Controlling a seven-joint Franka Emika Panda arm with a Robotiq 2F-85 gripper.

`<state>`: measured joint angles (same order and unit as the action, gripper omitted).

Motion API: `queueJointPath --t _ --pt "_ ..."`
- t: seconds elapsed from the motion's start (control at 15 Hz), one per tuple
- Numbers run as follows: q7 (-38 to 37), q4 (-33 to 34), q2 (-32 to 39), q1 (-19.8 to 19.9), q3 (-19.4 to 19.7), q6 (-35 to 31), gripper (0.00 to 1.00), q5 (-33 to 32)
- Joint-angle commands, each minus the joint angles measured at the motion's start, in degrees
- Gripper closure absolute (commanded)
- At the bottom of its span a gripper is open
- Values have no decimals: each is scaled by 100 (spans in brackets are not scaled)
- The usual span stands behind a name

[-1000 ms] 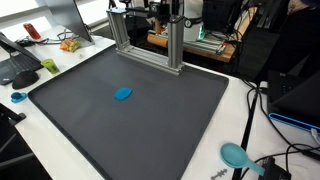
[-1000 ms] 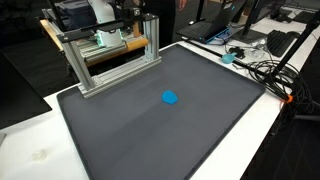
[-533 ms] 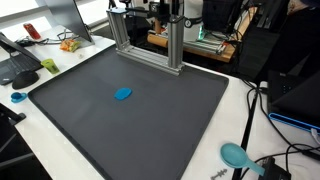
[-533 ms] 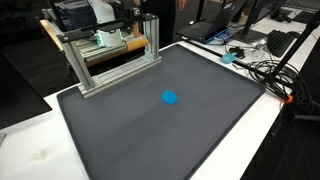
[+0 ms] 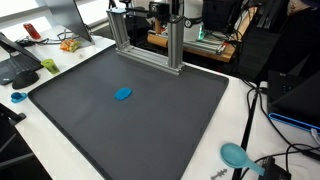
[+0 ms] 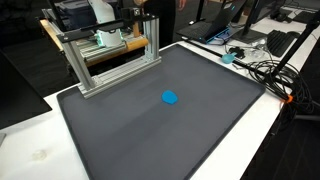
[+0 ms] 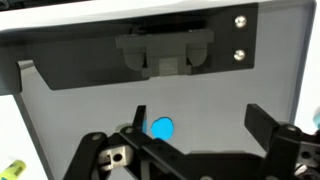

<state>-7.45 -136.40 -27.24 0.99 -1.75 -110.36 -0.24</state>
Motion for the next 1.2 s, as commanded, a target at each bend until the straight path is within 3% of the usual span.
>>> queueJointPath --t 0.0,0.33,0.47,0.53,0.73,1.13 --pt "41 1009 989 -111 -90 219 0 61" --pt "-492 2017 2215 -61 -290 -88 0 -600" --pt "26 2259 2534 -110 -178 -133 0 -639" --pt "-237 1831 2132 -142 -190 -188 0 -510" --pt "-75 2146 2533 -148 -143 -190 0 -565" --pt "-63 2203 2551 -149 -142 -189 0 -572"
